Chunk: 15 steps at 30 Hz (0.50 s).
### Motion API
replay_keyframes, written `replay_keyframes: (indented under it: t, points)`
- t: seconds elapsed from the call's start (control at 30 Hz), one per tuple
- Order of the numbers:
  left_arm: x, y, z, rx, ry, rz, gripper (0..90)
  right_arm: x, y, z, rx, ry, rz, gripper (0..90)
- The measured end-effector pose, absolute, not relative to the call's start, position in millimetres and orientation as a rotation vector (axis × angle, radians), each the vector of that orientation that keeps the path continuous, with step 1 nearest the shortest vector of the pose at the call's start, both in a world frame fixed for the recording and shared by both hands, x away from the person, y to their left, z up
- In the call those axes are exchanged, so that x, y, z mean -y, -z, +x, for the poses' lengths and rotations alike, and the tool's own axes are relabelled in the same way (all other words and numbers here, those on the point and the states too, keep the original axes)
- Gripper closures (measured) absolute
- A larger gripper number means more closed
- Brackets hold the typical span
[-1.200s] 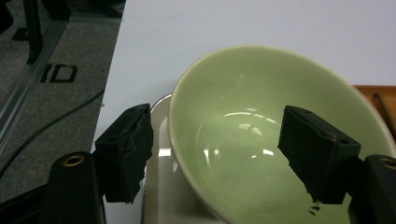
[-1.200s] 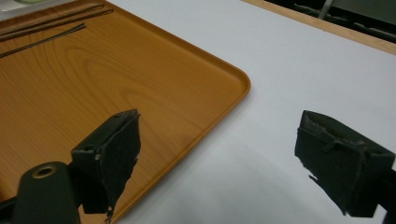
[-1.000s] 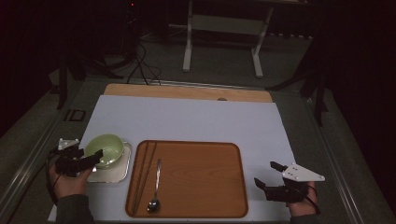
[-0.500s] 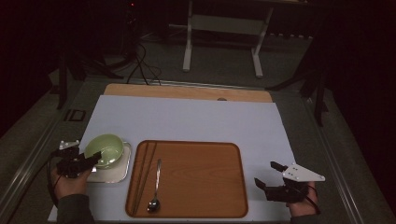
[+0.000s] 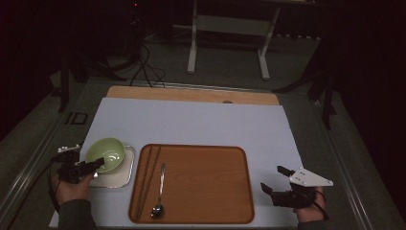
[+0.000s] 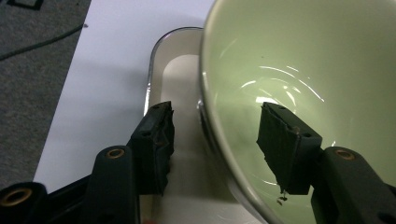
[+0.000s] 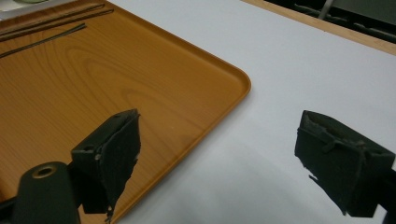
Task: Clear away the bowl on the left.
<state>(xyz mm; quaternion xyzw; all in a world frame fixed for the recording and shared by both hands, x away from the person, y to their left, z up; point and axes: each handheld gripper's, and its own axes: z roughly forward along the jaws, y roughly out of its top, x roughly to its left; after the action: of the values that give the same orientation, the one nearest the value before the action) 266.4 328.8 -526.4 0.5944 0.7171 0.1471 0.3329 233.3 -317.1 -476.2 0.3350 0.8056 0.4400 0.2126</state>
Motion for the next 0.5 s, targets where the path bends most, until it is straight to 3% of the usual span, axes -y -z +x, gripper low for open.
replay_keyframes:
  t: [0.03,0.17,0.5]
  points:
    - [-329.5,526.7,266.2,-1.869,-0.369,1.546,47.3,317.0,476.2,233.3,-2.238,-1.221,0.930,14.2]
    - [-330.1,526.7,265.5,-1.852,-0.337,1.549,61.2,316.9,476.2,233.3,-2.238,-1.221,0.931,14.2]
    - [-333.1,526.3,263.4,-1.875,-0.328,1.511,79.5,316.8,476.3,233.6,-2.238,-1.221,0.930,14.2]
